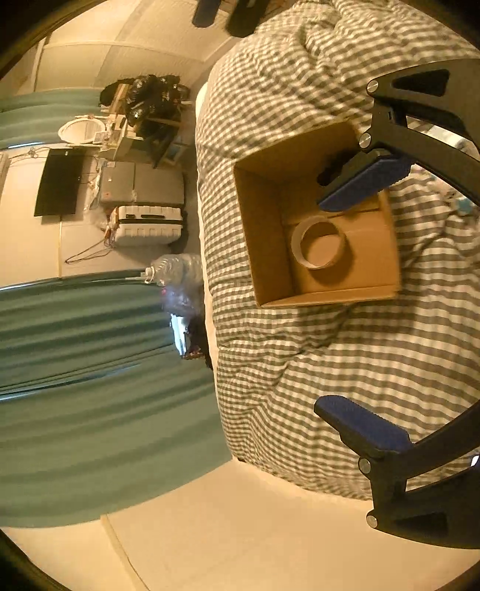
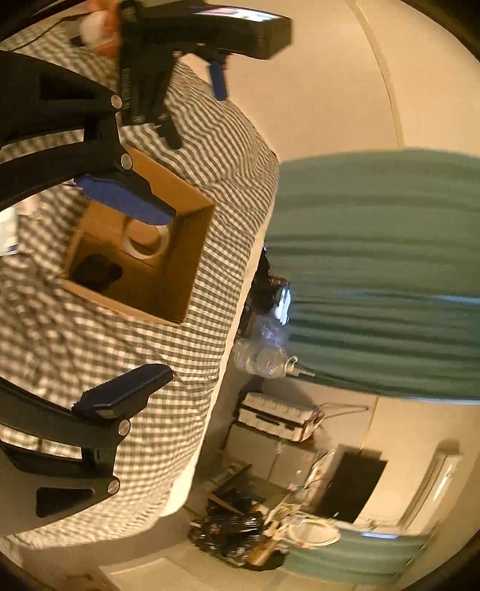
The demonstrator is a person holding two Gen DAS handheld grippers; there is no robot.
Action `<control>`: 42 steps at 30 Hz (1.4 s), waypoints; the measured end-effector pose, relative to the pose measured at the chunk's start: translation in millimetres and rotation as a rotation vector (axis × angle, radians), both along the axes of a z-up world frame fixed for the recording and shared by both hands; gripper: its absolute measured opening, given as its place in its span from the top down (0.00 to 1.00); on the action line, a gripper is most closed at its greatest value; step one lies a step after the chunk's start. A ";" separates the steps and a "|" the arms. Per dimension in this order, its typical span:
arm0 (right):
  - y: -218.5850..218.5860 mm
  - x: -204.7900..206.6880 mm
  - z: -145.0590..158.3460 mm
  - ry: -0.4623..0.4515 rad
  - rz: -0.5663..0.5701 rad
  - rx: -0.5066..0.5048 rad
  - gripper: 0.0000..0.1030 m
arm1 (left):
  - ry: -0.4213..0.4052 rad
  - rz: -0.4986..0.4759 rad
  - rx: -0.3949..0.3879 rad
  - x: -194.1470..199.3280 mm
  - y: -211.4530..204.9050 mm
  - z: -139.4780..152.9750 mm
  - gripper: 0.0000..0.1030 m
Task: Organize objects
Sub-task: 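Move both tools back over the remaining items on the bed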
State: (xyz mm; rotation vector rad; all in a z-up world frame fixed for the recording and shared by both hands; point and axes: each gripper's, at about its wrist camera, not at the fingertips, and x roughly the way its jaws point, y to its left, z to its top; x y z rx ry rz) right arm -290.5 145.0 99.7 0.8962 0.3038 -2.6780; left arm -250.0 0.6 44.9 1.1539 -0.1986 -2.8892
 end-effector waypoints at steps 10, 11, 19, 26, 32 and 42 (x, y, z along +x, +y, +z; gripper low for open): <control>-1.8 70.6 -26.2 -0.106 0.181 0.112 0.21 | 0.009 0.065 -0.010 68.8 -5.0 4.3 0.01; -1.3 74.0 -30.6 -0.120 0.194 0.111 0.21 | 0.002 0.073 -0.007 74.5 -6.7 1.0 0.01; 5.3 94.1 -97.8 -0.245 0.257 0.102 0.21 | -0.042 0.180 0.025 116.5 -12.4 -51.0 0.01; 1.3 95.2 -157.0 -0.338 0.258 0.120 0.21 | -0.070 0.230 0.054 135.2 -3.9 -97.5 0.01; -12.1 89.4 -197.0 -0.367 0.252 0.169 0.21 | -0.150 0.220 0.102 145.6 0.9 -129.5 0.01; -6.1 86.6 -203.0 -0.366 0.225 0.128 0.21 | -0.263 0.082 0.117 158.1 46.1 -165.0 0.01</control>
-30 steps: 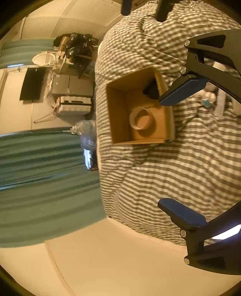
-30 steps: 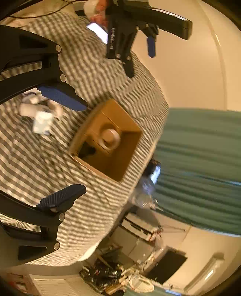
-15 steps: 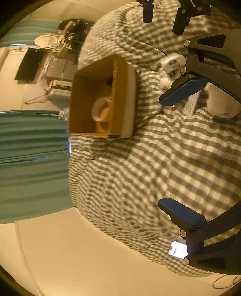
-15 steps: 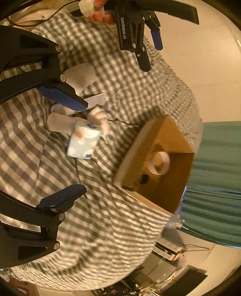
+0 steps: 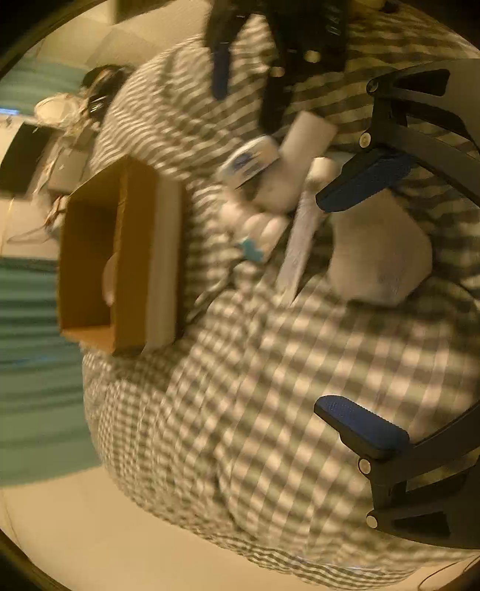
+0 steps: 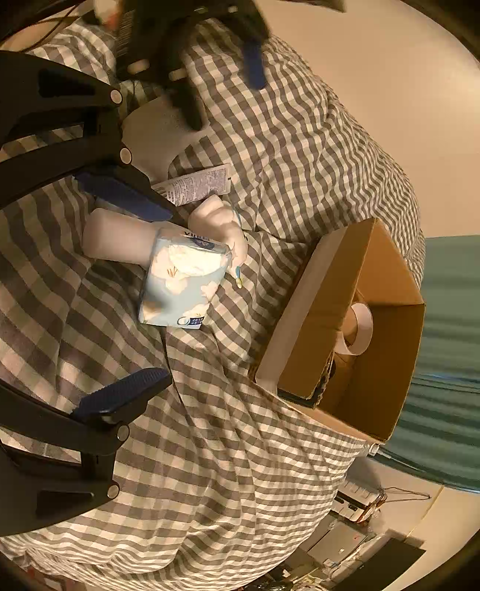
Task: Organize objects
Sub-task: 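Move both tools back over the remaining items on the bed, then grasp the white sock with the left tool while the right tool grasps the Vinda tissue pack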
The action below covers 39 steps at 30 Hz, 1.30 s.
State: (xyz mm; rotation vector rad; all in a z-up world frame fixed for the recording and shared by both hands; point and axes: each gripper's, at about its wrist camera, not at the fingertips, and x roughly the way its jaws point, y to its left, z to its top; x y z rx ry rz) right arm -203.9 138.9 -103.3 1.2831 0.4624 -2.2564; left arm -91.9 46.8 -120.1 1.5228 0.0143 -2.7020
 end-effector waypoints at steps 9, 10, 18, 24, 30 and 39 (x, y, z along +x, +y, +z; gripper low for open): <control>-4.3 -2.1 -7.4 -0.008 0.004 0.030 0.21 | -0.044 -0.092 -0.023 -0.1 18.0 -24.3 0.00; -6.2 -3.2 -8.0 -0.011 0.007 0.031 0.21 | -0.050 -0.103 -0.018 -0.1 19.0 -25.8 0.00; -22.0 -19.9 -21.3 -0.034 -0.004 0.063 0.21 | -0.063 -0.156 -0.011 3.0 27.1 -34.8 0.03; -27.0 -26.2 -34.4 -0.107 0.010 0.051 0.47 | -0.053 -0.183 0.056 5.5 26.6 -30.7 0.41; -27.2 -11.0 -24.3 -0.043 0.019 0.065 0.68 | -0.035 -0.180 0.084 10.1 22.8 -24.4 0.43; -20.1 8.5 0.3 0.040 0.024 0.090 0.77 | 0.023 -0.156 0.123 15.0 13.0 -3.8 0.45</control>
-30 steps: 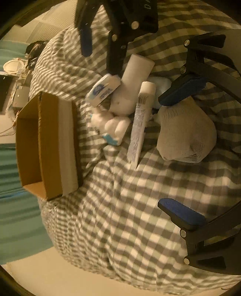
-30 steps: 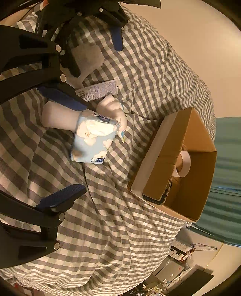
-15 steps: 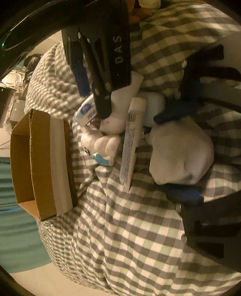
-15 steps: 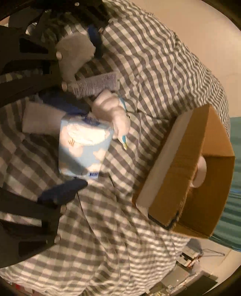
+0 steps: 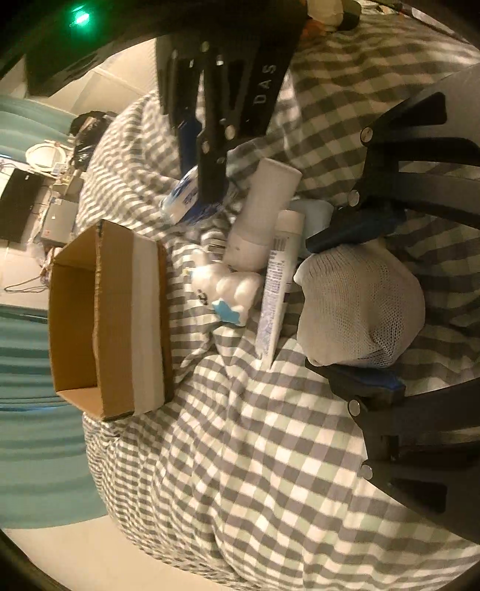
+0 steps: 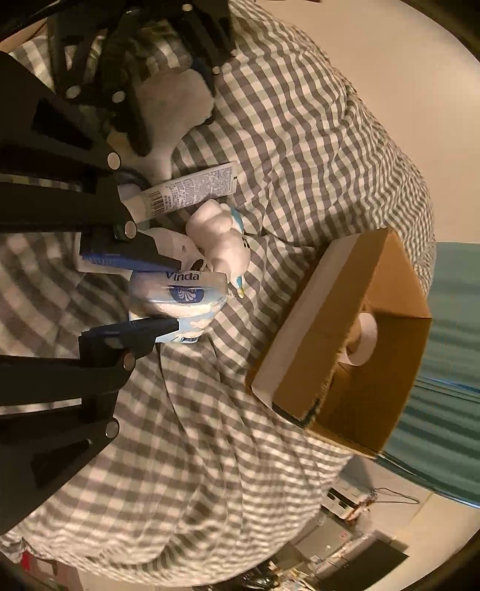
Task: Organize objects
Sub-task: 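Grasp the white sock with the left tool while the right tool grasps the Vinda tissue pack, then carry the sock and tissue pack into the box and release both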
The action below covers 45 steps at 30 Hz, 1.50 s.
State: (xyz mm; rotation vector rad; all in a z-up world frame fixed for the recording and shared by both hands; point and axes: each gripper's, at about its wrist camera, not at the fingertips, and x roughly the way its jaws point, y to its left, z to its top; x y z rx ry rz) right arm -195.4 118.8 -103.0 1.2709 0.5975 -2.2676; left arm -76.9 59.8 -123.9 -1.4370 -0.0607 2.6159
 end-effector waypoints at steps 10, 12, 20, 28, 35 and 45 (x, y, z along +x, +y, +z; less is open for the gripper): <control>-10.0 16.6 48.3 0.118 0.009 0.008 0.78 | 0.099 0.040 0.051 -11.0 -26.9 41.6 0.45; -13.4 19.0 56.4 0.144 0.014 0.011 0.78 | 0.125 0.048 0.055 -16.1 -34.3 53.3 0.45; -26.3 10.6 95.9 0.250 0.018 -0.017 0.78 | 0.217 0.076 0.038 -55.1 -57.2 95.1 0.45; -22.3 -45.5 129.2 0.254 -0.050 -0.182 0.78 | 0.294 0.075 0.018 -124.6 -62.2 130.9 0.45; -25.3 -112.3 124.5 0.235 -0.125 -0.239 0.78 | 0.264 0.073 -0.013 -199.6 -57.0 123.4 0.44; -32.7 -182.1 77.3 0.214 -0.177 -0.255 0.78 | 0.231 0.046 -0.015 -272.4 -41.9 78.3 0.44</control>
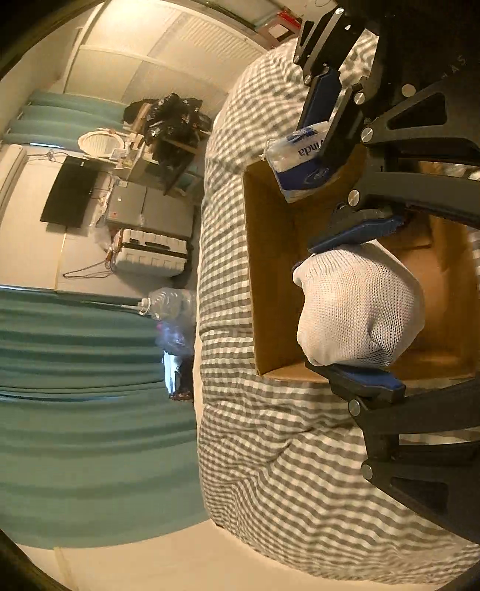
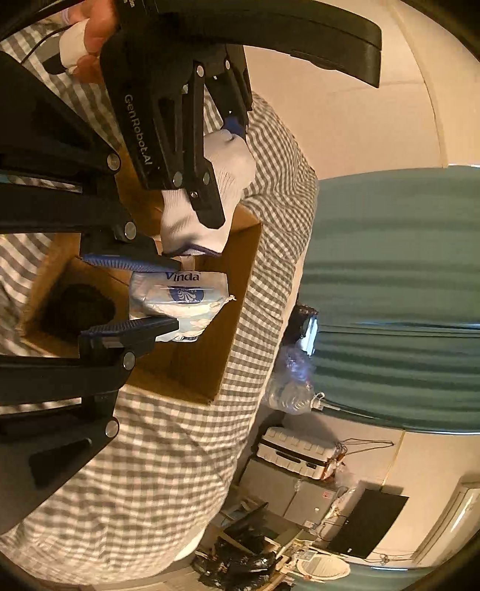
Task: Organize objects
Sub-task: 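Carry the sock and tissue pack into the box and release both, then grasp the white bottle with the right tool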
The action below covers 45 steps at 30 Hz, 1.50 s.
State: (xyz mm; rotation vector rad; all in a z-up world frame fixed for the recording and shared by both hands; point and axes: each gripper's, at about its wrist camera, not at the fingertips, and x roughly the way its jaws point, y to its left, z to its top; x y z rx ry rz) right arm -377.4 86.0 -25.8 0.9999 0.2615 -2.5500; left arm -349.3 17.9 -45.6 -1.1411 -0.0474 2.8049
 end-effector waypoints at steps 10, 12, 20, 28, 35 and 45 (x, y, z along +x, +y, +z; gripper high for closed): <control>7.0 -26.6 -52.2 -0.133 0.011 -0.025 0.76 | -0.101 -0.023 -0.030 -23.1 5.5 -56.3 0.44; 9.2 -25.3 -52.5 -0.137 0.008 -0.032 0.76 | -0.095 -0.040 -0.058 -20.8 11.8 -56.6 0.42; 33.8 3.0 -6.1 -0.049 -0.057 -0.118 0.44 | -0.080 -0.024 -0.029 5.4 4.2 -26.0 0.11; 47.6 54.0 53.5 0.031 -0.074 -0.078 0.33 | 0.004 -0.012 -0.094 48.8 -5.2 28.4 0.03; 49.0 109.5 88.7 0.098 -0.077 -0.038 0.30 | 0.062 -0.003 -0.144 102.5 -12.4 65.5 0.01; 46.6 157.4 56.1 0.044 -0.025 0.044 0.30 | 0.047 -0.001 -0.203 168.6 -7.9 49.6 0.01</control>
